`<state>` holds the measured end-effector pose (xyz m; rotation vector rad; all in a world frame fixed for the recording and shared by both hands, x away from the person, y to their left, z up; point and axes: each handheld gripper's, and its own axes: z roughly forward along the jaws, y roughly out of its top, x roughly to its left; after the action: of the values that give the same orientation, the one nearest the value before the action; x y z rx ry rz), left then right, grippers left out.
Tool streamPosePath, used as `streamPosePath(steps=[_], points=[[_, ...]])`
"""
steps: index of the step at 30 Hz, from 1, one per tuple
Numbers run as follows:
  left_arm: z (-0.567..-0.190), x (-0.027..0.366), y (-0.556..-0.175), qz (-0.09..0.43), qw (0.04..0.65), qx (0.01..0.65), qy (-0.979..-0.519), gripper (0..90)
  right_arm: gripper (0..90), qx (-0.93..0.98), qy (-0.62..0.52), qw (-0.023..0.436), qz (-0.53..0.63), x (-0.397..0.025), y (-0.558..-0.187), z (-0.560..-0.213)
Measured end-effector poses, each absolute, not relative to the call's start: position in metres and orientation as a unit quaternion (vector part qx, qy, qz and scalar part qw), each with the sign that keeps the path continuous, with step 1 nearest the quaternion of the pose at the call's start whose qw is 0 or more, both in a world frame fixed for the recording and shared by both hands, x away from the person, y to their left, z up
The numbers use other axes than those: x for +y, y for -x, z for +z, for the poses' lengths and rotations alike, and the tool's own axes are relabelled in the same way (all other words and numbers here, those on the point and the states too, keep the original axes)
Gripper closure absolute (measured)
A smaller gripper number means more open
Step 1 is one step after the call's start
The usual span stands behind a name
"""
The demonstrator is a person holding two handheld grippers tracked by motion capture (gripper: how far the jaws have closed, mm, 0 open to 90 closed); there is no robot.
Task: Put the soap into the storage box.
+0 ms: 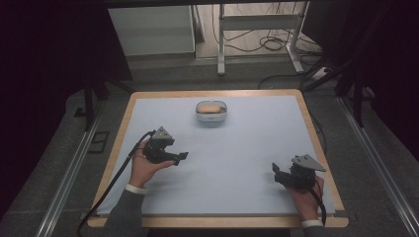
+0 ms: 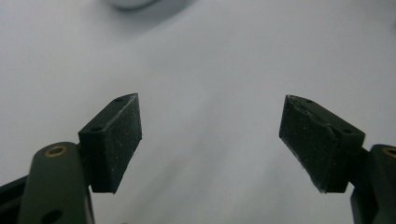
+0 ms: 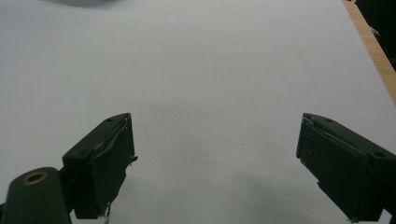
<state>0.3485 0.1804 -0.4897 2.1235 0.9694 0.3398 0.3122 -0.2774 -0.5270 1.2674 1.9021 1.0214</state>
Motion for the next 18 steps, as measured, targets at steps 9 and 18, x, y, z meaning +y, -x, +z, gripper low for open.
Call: streamPosePath(steps=[9, 18], points=[[-0.508, 0.195, -0.335, 0.133, 0.366, 0.407, -0.826, 21.8, 11.4, 0.722, -0.481, 0.313, 0.388, -0.278, -0.312, -0.527], [-0.511, 0.198, -0.331, 0.132, 0.366, 0.407, -0.826, 21.5, 11.4, 0.721, -0.482, 0.305, 0.392, -0.279, -0.313, -0.527]])
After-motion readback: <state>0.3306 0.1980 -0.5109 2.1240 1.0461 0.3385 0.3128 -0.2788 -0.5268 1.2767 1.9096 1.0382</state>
